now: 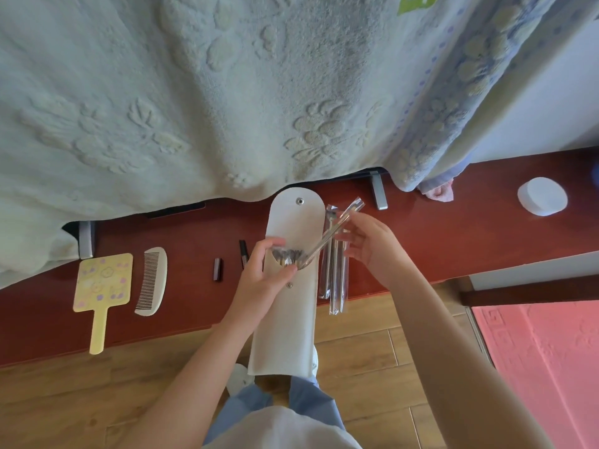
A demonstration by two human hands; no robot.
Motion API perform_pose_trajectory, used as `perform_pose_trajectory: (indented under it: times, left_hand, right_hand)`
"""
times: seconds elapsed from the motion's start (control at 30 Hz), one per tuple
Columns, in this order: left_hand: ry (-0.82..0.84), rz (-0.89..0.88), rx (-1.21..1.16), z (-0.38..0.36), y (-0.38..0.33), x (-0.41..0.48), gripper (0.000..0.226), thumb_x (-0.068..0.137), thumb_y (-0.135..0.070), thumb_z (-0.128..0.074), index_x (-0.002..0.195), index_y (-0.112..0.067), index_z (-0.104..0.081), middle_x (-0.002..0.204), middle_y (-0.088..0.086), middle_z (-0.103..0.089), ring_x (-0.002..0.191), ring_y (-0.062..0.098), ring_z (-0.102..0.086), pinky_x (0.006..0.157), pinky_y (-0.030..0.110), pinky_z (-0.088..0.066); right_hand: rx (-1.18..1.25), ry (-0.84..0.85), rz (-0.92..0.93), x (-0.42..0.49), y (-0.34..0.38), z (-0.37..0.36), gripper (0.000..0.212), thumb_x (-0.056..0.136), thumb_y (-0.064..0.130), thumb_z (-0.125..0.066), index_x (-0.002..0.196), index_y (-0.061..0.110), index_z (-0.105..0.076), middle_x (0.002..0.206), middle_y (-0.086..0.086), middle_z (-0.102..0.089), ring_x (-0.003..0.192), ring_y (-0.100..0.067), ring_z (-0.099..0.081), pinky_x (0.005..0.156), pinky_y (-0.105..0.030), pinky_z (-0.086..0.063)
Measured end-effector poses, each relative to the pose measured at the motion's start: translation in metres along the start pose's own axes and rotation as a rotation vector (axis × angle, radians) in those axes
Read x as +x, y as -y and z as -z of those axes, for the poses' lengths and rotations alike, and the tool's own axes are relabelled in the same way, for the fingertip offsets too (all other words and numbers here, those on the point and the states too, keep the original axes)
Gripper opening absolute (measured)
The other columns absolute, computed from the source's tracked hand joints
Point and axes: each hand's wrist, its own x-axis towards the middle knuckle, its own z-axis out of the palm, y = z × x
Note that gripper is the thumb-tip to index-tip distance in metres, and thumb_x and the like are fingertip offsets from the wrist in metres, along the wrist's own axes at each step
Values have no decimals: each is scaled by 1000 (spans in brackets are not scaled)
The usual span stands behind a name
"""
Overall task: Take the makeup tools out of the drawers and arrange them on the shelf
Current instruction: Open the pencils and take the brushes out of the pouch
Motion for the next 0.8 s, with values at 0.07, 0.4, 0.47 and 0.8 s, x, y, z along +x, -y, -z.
perform_pose_trajectory:
  times: [0.07,0.4,0.47,0.8]
  left_hand:
    - [4,-18,35,-1,2,0,36,85,-20,-66,112,-37,-49,117,-13,-52,97,7,-60,77,27,-54]
    - [9,-11,-39,7,2,-2,53,78,-15,-56,122,-42,-46,127,-17,-47,117,11,-50,95,36,-48]
    - [47,-26,-95,3,-2,-3,61,86,-7,-58,131,-43,-37,134,-17,-42,117,4,-50,88,25,-50]
    - [211,41,-88,-32,-9,6,58,78,-25,-68,130,-31,-44,122,-3,-62,106,12,-63,88,34,-53]
  right_hand:
    - [35,11,59,-1,-2,1,13,93,17,-53,94,10,-63,84,-2,-67,70,-11,-64,50,-20,-51]
    - [-674,-308,19,18,-17,22,24,90,24,-61,108,10,-68,77,-2,-64,55,-13,-57,50,-19,-52]
    - [-829,-367,87,21,-20,18,26,88,31,-61,110,15,-66,92,-3,-64,63,-13,-58,57,-22,-52]
    - [-792,-350,171,6,-5,7,43,89,47,-50,122,21,-58,112,1,-62,100,-17,-59,85,-36,-51]
